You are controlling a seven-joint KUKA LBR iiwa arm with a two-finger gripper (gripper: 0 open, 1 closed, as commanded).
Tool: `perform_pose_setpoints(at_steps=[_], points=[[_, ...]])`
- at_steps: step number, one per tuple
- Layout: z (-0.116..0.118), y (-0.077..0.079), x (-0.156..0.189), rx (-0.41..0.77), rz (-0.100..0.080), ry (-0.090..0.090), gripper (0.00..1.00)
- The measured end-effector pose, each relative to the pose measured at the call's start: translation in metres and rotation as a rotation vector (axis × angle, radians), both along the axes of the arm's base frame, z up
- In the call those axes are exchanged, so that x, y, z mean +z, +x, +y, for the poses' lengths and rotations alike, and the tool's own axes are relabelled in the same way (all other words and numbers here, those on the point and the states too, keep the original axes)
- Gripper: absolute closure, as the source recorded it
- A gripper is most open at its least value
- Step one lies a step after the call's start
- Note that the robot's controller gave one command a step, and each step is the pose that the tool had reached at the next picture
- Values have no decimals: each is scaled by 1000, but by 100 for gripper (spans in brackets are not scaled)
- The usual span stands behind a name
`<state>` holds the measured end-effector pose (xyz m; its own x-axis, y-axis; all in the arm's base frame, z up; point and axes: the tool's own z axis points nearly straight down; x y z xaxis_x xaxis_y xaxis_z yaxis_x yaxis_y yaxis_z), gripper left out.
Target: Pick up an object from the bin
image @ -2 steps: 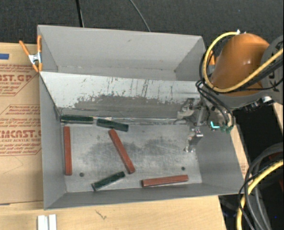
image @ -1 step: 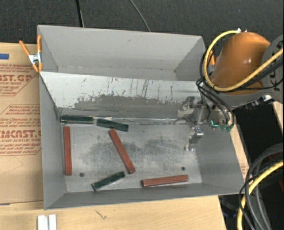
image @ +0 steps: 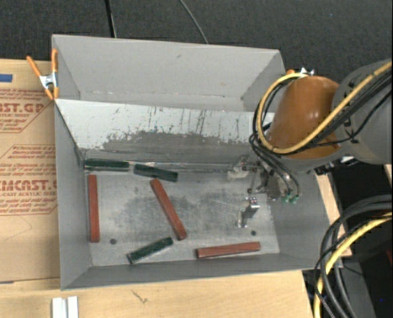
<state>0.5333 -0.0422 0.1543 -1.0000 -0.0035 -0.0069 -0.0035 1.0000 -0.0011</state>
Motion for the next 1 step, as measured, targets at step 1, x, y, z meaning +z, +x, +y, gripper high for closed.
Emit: perform_pose_setpoints(at_steps=[1], points=[[12, 0, -61, -32, 2, 2, 0]])
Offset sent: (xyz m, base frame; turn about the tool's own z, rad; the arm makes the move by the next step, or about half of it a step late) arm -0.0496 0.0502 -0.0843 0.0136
